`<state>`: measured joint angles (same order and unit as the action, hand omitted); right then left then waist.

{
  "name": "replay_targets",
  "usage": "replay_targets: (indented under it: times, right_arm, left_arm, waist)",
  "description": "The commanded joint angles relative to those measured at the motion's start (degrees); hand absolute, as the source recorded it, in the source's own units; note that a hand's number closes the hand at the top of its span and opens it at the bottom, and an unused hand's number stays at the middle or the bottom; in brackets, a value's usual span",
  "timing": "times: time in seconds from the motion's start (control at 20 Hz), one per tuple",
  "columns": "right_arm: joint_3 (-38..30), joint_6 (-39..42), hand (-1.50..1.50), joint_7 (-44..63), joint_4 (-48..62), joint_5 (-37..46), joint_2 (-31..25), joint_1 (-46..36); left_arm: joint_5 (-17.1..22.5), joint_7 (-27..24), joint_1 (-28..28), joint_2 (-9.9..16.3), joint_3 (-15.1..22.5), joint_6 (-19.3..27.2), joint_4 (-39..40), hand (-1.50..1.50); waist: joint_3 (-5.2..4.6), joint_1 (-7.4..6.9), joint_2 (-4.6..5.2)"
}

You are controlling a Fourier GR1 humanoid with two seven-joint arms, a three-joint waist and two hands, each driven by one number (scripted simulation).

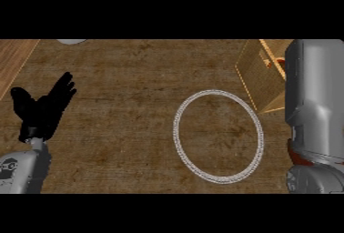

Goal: Pick the tomato from the placemat and place it in the basket

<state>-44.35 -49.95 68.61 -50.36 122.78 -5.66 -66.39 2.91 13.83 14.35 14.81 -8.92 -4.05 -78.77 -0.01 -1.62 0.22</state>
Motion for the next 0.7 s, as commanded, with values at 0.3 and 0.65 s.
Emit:
replay_targets:
  times: [0.3,0.65]
  right_arm:
    - [5.1,-3.1,-1.50,9.8,-19.2,-7.1,5.6,7.5]
    - [16.7,2.9,-1.50,10.9,-26.7,-17.9,5.7,20.0]
  left_arm:
    - [-0.3,-0.4,-2.1,-0.9,-0.5,1.2,0.4,0.00]
    - [-0.3,-0.2,-0.9,0.1,-0.9,0.7,1.8,0.00]
  waist:
    - [-0.07,1.45,-1.80]
    - [-0.09,2.19,-2.13]
